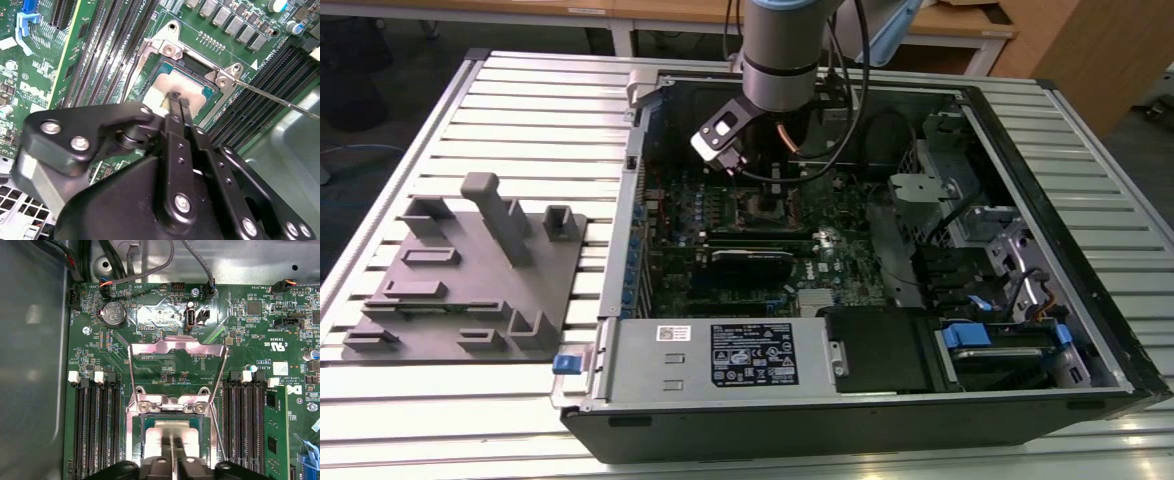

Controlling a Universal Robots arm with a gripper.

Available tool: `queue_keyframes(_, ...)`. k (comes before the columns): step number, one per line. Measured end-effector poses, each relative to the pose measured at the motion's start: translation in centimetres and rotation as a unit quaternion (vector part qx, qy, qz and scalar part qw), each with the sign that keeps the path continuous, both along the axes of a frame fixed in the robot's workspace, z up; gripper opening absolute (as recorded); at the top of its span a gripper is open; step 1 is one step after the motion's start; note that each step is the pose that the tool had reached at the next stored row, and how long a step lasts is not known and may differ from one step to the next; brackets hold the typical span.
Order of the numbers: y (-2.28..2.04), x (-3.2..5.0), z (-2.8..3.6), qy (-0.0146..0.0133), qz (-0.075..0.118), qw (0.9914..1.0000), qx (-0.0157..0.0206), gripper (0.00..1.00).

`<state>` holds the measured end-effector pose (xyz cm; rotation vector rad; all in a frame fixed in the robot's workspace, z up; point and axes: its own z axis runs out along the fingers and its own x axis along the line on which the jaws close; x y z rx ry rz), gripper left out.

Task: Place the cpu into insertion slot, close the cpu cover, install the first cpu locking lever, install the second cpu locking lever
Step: 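Place the cpu into insertion slot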

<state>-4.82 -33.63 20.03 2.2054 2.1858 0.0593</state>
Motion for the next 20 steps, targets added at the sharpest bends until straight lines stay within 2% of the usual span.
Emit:
queue_keyframes(1,0.0,0.0,0.01,0.0,0.0,1.0,0.0,0.11)
queue_keyframes(5,0.0,0.0,0.03,0.0,0.0,1.0,0.0,0.1)
queue_keyframes(6,0.0,0.02,0.02,0.0025,0.0,1.0,0.0,0.1)
queue_keyframes(7,0.0,0.03,0.03,0.0078,0.0,0.99997,-0.0002,0.1)
queue_keyframes(9,-0.01,0.03,0.04,0.0092,0.0,0.99996,-0.0002,0.1)
queue_keyframes(11,0.0,0.04,0.02,0.0101,0.0,0.99995,-0.0001,0.1)
queue_keyframes(20,-0.01,0.05,-0.2,0.0103,0.0,0.99995,-0.0004,0.1)
